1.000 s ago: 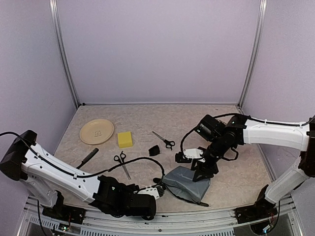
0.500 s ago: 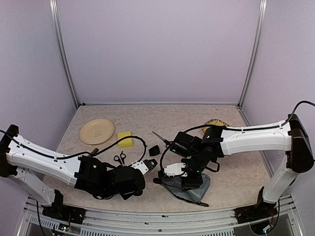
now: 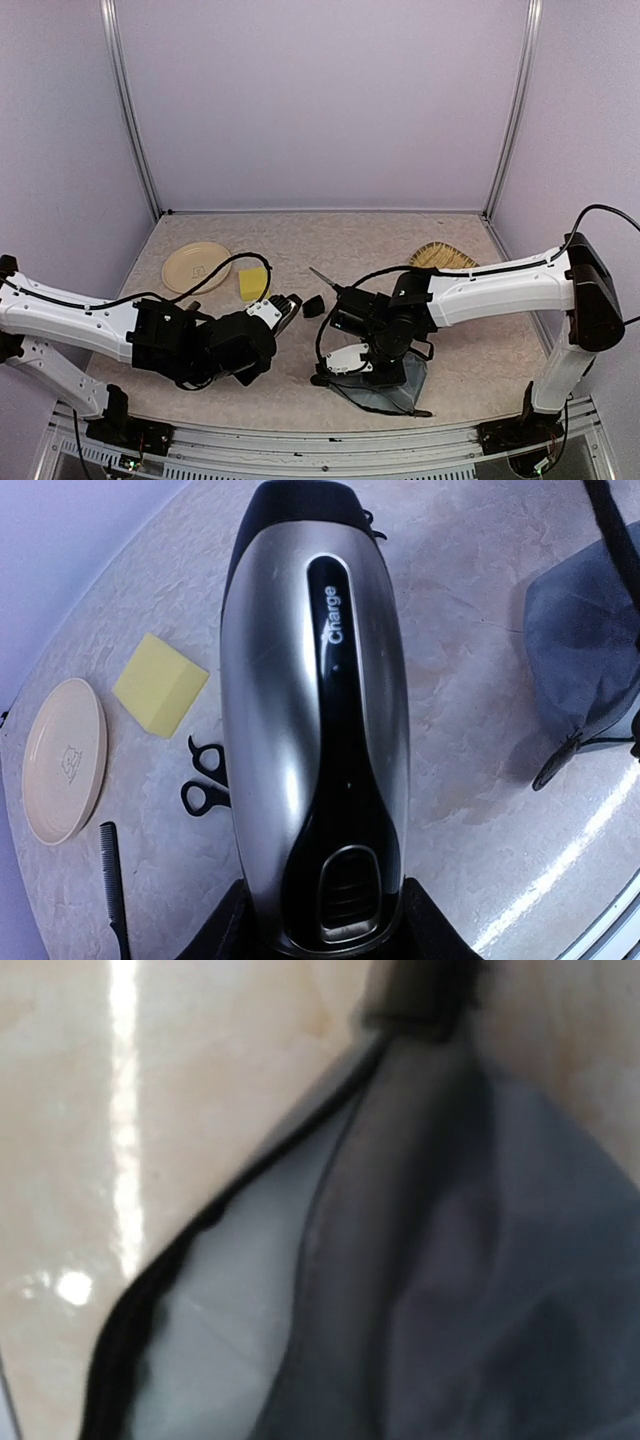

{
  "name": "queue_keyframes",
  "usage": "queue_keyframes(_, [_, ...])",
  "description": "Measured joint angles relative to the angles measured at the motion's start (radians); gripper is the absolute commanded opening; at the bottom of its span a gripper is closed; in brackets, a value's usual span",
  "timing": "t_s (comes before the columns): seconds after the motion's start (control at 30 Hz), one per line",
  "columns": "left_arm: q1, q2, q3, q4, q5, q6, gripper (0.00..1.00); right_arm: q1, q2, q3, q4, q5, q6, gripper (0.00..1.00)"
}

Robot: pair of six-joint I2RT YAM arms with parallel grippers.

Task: Sort the hair-cutting tools
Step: Pick up the kit bag at the center of the board.

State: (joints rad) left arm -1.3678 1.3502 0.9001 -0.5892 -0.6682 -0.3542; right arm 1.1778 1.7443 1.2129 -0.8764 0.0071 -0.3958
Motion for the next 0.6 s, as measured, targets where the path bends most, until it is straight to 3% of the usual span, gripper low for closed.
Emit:
queue_keyframes(0.1, [0.002, -0.009, 0.0, -0.014, -0.015, -0.013, 0.06, 0.0, 0.006, 0.016, -0.017, 0.023, -0.007, 0.0])
queue_keyframes(0.27, [-0.026, -0.032, 0.015, -0.055, -0.053, -0.019, 0.05, -0.021, 0.006, 0.055, -0.047, 0.029, -0.027, 0.0])
queue_keyframes(0.47, [-0.207, -0.027, 0.121, -0.134, -0.158, -0.016, 0.02, -0.173, 0.005, 0.156, -0.074, -0.145, -0.037, 0.0])
queue_keyframes(0.6, [-0.321, 0.065, 0.225, -0.2, -0.218, 0.018, 0.01, -0.243, 0.008, 0.209, -0.091, -0.225, -0.036, 0.0])
